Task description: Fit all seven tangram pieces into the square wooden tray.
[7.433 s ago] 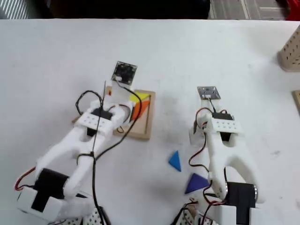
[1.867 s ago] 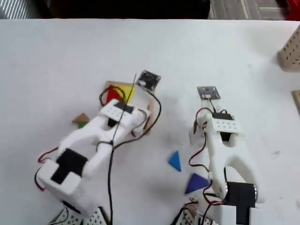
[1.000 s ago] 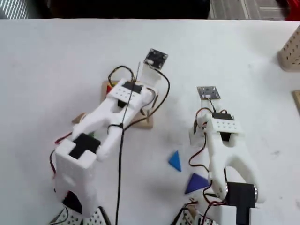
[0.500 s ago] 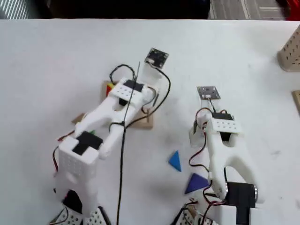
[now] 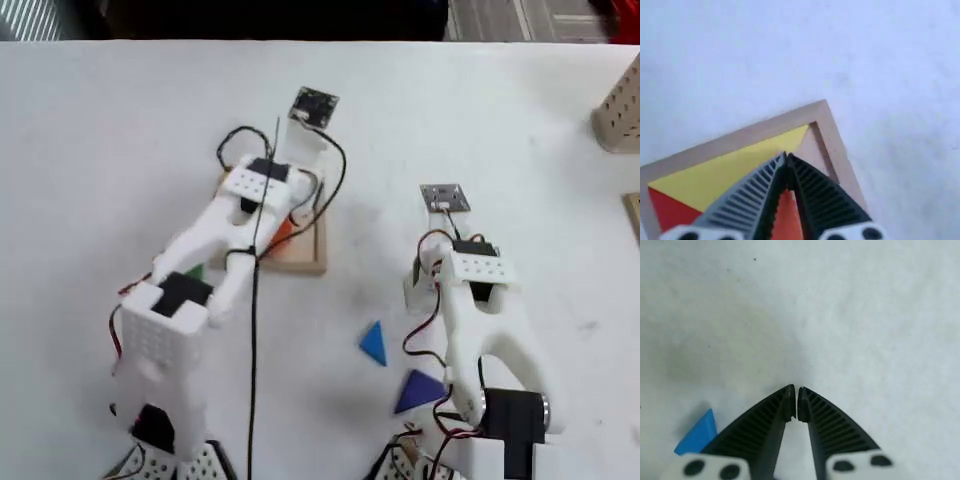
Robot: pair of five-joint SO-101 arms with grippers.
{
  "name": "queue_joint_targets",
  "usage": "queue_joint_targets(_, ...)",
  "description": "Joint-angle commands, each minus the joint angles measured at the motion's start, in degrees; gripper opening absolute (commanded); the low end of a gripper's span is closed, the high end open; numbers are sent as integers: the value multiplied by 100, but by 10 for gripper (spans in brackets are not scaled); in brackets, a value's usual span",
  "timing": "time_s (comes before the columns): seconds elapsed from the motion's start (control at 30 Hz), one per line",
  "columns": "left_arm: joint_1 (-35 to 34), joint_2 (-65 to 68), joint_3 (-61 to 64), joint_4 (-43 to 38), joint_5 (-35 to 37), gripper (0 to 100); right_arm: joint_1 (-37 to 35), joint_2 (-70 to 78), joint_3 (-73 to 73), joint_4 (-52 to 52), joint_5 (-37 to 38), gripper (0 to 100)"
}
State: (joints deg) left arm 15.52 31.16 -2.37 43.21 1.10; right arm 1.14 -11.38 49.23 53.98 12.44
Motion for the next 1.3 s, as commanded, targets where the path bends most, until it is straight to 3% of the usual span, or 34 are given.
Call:
queue_joint_targets(0.0,-48,-321,-527,158,53,21,-40,-233,-44,-66,53,25)
queue_joint_targets(0.2,-22,-1279,-360,1081,44,21,-40,-224,-44,-66,53,25)
queue_joint_targets(0.37,-207,-2176,1134,1231,35,21,-40,-224,-44,-66,53,25)
queue_joint_targets(0.67,-347,-3600,4633,-958,-9,21,-57,-224,-44,-66,53,25)
queue_joint_targets(0.8,-382,-3380,4404,-1011,0,21,-31,-224,-44,-66,53,25)
queue_joint_targets(1.03,-435,-2193,3253,-255,18,21,-31,-224,-35,-57,53,25)
queue_joint_targets(1.27,-75,-2141,3165,-440,44,21,-31,-233,-35,-57,53,25)
